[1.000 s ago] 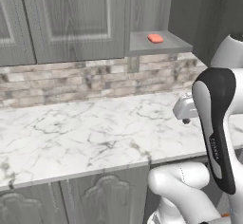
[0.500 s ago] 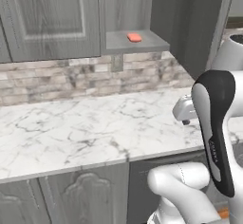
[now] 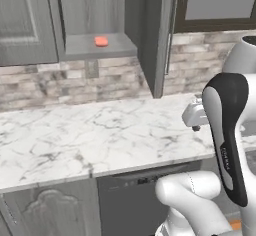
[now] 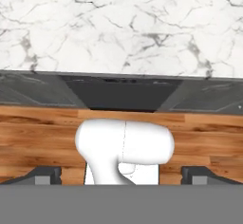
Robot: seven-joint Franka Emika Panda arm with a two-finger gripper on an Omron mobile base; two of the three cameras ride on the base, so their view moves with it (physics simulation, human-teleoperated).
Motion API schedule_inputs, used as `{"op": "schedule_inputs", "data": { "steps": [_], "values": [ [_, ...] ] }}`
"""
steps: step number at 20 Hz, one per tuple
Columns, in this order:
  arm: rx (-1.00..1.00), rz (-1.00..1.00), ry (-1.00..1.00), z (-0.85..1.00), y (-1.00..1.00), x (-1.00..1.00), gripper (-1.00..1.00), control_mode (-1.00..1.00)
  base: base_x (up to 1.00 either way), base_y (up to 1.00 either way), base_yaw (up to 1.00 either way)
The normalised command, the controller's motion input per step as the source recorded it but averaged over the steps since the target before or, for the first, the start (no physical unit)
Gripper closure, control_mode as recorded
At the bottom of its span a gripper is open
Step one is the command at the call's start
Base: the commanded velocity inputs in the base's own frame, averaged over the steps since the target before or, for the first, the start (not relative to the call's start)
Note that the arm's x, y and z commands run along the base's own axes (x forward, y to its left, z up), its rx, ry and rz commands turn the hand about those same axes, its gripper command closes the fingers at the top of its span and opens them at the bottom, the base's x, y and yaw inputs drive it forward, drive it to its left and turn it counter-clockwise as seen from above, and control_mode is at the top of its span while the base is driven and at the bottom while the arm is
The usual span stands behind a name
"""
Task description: Pick up the dish brush and bar soap from the sink, and place them back in the cabinet, and close the cabinet door.
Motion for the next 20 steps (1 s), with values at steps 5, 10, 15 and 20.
{"op": "schedule_inputs", "data": {
  "steps": [5,10,15,20],
  "values": [
    [0.00,0.00,0.00,0.00,0.00,0.00,-1.00,1.00,0.00,-0.74,0.00],
    [0.00,0.00,0.00,0.00,0.00,0.00,-1.00,1.00,0.00,-0.81,0.01],
    [0.00,0.00,0.00,0.00,0.00,0.00,-1.00,1.00,0.00,-0.85,0.02],
    [0.00,0.00,0.00,0.00,0.00,0.00,-1.00,1.00,0.03,-0.80,0.02]
  ]
}}
